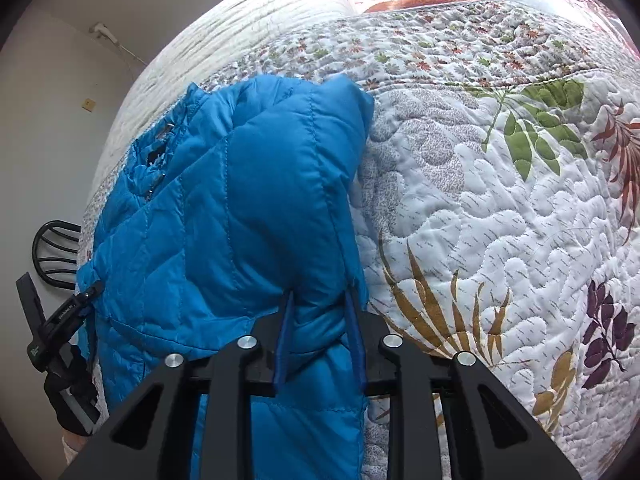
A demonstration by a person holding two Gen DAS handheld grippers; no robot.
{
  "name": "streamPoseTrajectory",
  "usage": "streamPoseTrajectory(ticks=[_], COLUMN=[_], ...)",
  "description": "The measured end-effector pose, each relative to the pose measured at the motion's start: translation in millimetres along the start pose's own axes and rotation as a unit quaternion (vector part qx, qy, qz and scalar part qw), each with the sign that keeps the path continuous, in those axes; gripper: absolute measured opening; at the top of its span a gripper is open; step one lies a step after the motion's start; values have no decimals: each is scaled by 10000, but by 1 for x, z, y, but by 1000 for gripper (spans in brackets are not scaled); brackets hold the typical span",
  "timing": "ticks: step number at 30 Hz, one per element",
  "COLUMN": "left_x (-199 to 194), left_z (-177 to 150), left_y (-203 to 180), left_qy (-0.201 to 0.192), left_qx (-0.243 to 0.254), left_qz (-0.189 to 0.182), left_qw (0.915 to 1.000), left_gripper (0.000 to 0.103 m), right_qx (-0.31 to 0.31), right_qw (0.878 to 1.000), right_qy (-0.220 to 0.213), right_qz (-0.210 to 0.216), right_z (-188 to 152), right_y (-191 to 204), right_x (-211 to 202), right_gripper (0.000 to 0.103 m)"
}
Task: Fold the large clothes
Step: 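Fold the held sleeve across the jacket body with the right gripper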
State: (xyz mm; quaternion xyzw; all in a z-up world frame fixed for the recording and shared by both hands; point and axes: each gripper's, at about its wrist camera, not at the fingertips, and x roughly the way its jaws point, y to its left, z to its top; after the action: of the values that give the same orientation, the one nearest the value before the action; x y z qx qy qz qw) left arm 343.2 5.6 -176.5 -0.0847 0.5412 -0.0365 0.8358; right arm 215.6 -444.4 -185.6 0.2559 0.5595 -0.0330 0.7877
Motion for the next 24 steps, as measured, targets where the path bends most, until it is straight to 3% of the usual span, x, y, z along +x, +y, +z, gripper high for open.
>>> streamPoseTrajectory(ticks=[4,7,9,13,18,24], left_x=[-48,-60,-51,-19,16,26], left_z=[9,7,2,-12,-19,-25], left_y=[12,-8,-29,-52,-48,-47], left_qy=[-548,-506,-394,-139,158,102], left_qx=[-159,109,393,781,936,1137], left_qz=[162,-102,-206,-49,164,198], left_qw=[9982,9986,9982,9968,9954,9933], left_gripper=[51,53,54,54,54,55], right_qx=[-382,-704,-821,-887,-836,-692], right_qw=[9987,9971,9961,9957,9953,9964], right_qy=[-281,-204,-66,243,448,462], right_qz=[195,194,303,105,-170,-155], right_z=[-3,-3,-3,-9,-14,-16], right_y=[30,65,84,102,99,94], right_x=[-34,-30,-15,24,54,68], right_gripper=[29,29,29,29,27,25])
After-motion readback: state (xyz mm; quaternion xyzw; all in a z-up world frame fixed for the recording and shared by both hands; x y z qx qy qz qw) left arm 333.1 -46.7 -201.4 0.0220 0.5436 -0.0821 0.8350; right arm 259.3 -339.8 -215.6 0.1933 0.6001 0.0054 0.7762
